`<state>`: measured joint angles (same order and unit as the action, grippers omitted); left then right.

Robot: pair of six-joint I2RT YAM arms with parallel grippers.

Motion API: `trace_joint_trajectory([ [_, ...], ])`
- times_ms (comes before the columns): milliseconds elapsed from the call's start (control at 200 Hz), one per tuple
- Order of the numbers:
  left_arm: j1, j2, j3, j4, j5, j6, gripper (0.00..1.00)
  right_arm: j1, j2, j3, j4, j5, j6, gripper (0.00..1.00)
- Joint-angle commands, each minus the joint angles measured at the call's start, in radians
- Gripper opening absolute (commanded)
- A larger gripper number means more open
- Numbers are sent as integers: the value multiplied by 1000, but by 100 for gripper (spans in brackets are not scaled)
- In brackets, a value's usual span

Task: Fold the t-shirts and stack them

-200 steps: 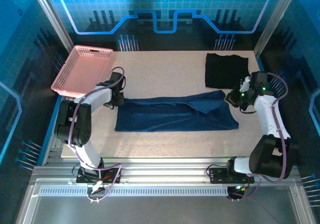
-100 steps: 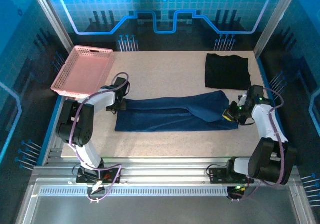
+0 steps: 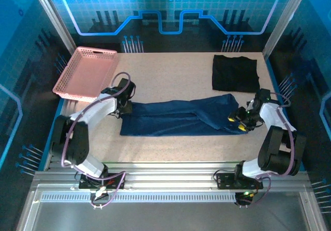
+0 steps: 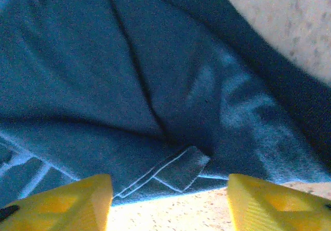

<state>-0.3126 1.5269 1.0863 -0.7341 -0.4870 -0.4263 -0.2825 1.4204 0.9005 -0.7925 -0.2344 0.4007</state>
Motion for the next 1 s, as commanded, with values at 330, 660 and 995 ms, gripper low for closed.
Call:
trace_joint_trajectory([
  [330,-444,-287,-66,390,199,-155,94,550,52,157,-188,287,-187,65],
  [660,-599,-248,-85,433,207,-186,97,602,301,210,-138,414,-188,59],
  [995,-628,-225,-98,429,190,-216,96,602,389,284,-114,501,-158,25],
])
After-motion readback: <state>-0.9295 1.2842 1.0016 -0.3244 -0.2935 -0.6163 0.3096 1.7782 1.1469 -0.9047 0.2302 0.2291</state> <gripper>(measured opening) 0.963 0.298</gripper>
